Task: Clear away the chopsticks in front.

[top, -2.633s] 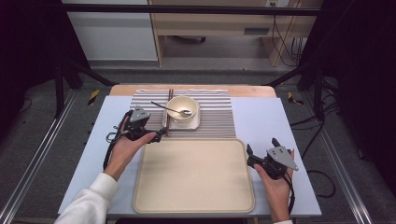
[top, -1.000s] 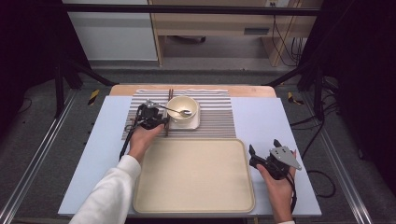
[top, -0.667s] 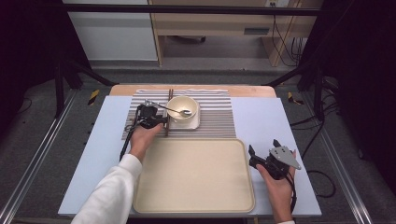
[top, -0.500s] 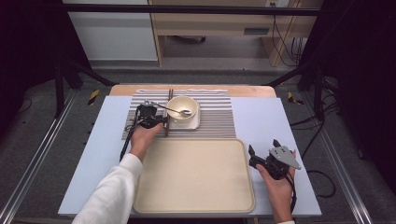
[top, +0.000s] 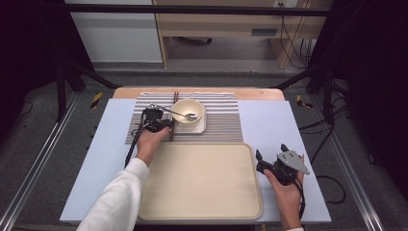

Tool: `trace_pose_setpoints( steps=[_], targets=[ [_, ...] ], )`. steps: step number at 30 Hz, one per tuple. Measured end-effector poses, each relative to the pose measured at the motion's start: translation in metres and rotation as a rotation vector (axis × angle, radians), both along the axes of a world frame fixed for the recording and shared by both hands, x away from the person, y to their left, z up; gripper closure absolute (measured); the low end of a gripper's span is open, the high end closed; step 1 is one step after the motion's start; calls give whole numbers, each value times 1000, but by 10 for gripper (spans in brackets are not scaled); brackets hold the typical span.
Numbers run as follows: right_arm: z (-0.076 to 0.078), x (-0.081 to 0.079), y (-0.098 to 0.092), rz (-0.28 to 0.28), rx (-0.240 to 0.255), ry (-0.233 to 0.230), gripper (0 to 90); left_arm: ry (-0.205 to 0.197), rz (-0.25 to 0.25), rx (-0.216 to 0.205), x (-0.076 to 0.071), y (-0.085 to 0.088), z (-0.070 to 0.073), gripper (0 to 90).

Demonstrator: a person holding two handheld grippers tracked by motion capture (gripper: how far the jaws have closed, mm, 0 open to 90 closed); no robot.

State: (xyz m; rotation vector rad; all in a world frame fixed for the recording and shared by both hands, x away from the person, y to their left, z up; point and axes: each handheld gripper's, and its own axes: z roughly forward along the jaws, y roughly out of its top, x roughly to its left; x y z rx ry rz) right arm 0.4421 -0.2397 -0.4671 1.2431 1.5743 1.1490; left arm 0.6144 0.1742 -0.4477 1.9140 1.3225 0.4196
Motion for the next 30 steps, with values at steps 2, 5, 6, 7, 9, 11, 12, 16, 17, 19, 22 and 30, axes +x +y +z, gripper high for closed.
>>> trace_pose_setpoints(
  steps=[2,5,6,7,9,11,12,16,17,19,22,30],
  targets=[
    [0,0,0,0,1,1,91,3,10,-6,1,0,-1,731],
    [0,0,-1,1,1,-2,92,7,15,-6,2,1,-2,739],
    [0,0,-1,1,-1,-1,92,10,17,-9,2,1,-3,742],
    [0,0,-1,2,-1,-2,92,11,18,-11,2,1,-3,745],
    [-1,0,0,2,2,0,93,11,18,-10,3,1,-4,752],
    [-1,0,0,3,0,0,93,11,19,-8,3,1,-4,759],
    [-1,0,0,3,0,0,93,13,20,-10,3,1,-5,761],
    [-1,0,0,3,0,5,94,19,24,-12,4,0,-6,772],
    [-1,0,0,4,1,6,94,23,27,-20,4,0,-7,774],
    [-1,0,0,4,1,7,95,24,27,-21,4,0,-7,784],
    [-1,0,0,5,1,8,96,27,32,-29,5,-1,-8,795],
    [-1,0,1,12,-3,10,99,36,46,-36,6,-2,-9,816]
  ],
)
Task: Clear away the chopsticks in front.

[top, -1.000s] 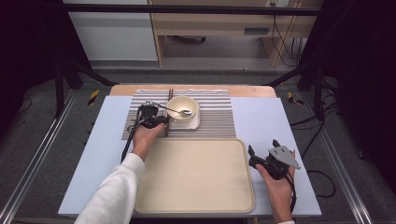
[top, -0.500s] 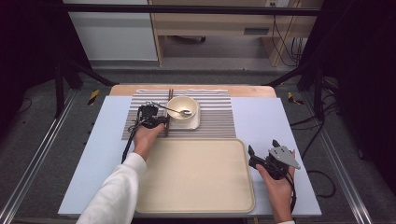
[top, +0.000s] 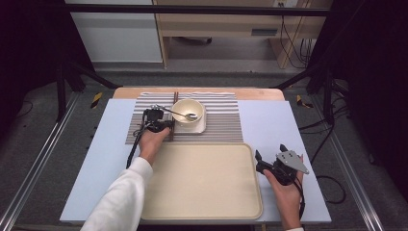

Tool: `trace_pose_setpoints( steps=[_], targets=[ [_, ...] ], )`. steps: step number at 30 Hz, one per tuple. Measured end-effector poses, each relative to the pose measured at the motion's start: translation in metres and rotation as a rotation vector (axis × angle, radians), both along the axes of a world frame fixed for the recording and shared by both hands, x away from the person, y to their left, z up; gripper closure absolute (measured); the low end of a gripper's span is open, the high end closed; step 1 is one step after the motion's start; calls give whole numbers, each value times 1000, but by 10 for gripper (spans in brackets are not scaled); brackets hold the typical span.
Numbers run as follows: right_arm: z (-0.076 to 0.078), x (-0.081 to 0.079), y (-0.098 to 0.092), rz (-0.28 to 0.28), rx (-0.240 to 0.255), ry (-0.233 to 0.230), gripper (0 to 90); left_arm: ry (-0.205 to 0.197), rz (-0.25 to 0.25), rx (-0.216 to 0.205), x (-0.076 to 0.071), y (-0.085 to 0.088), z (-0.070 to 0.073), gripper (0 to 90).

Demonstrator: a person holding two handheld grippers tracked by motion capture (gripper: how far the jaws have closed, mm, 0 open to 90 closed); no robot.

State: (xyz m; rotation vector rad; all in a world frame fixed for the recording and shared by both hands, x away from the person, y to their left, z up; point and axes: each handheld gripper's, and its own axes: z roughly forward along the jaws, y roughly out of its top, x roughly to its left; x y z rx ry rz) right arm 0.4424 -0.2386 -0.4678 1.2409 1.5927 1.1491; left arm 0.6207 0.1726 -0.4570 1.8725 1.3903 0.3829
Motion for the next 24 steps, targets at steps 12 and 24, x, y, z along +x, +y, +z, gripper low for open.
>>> trace_pose_setpoints(
  steps=[12,24],
  targets=[
    [0,0,2,11,2,4,105,17,40,-41,2,-1,-2,828],
    [0,0,2,11,-6,15,107,24,94,-61,1,-4,-2,847]
  ],
)
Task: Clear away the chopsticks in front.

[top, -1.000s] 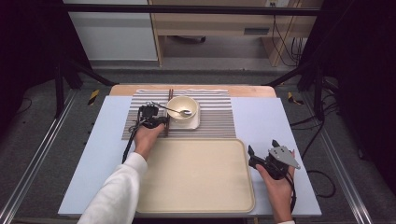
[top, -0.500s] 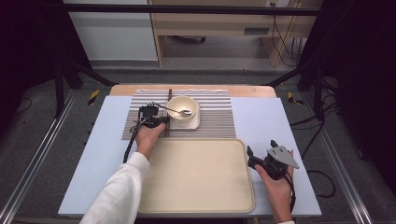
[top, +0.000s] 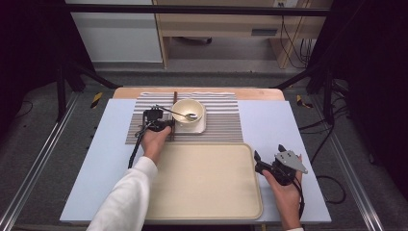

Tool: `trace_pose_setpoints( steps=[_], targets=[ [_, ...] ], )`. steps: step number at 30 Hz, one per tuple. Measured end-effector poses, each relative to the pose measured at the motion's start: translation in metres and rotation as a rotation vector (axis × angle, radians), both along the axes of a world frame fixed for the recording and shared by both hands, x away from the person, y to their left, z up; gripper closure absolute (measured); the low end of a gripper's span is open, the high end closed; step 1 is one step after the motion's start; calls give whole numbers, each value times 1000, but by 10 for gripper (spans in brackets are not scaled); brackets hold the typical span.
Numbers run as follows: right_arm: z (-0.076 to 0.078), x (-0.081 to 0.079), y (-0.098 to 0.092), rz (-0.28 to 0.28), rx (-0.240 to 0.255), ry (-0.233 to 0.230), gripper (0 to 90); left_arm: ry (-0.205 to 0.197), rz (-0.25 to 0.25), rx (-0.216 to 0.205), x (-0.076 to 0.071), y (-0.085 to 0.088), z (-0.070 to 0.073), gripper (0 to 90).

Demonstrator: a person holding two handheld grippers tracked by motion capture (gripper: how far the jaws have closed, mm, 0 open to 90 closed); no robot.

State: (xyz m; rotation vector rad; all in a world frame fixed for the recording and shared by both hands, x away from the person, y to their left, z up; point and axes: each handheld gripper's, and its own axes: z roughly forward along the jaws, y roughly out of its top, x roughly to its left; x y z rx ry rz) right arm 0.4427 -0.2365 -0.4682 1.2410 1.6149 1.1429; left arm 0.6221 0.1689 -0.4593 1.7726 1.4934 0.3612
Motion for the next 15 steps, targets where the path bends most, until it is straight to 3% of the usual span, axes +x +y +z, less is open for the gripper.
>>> trace_pose_setpoints(
  steps=[15],
  targets=[
    [-1,2,0,9,3,5,107,1,36,-5,-1,-2,0,851]
  ],
)
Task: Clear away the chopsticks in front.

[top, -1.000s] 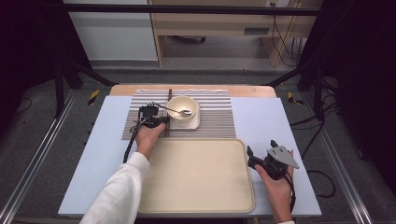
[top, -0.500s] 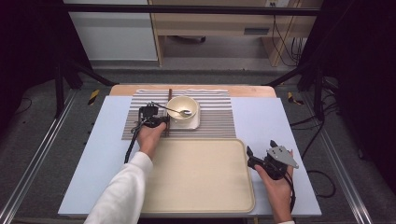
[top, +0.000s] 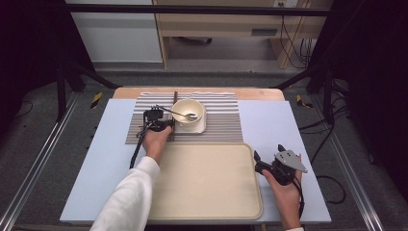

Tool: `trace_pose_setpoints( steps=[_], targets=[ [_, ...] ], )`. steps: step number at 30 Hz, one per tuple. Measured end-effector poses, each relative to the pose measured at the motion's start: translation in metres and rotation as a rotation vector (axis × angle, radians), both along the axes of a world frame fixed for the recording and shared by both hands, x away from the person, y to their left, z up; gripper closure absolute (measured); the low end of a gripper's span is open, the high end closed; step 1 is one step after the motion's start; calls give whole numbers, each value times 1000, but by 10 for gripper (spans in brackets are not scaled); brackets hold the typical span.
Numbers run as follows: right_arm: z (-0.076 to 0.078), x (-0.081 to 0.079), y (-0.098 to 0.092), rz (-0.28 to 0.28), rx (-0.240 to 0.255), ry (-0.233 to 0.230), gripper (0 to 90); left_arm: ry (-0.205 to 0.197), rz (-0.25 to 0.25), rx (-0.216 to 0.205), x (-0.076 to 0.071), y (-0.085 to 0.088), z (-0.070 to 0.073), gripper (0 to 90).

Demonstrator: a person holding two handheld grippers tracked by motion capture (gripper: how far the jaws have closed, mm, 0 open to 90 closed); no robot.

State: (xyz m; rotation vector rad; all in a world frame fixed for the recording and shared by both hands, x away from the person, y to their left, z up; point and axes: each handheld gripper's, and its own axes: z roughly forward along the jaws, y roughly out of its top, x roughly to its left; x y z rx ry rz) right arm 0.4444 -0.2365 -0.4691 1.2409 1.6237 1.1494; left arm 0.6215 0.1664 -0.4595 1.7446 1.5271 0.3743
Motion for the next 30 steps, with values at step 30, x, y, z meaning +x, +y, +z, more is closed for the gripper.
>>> trace_pose_setpoints(
  steps=[30],
  targets=[
    [0,0,1,6,-5,5,108,-33,18,36,-5,1,3,862]
  ],
)
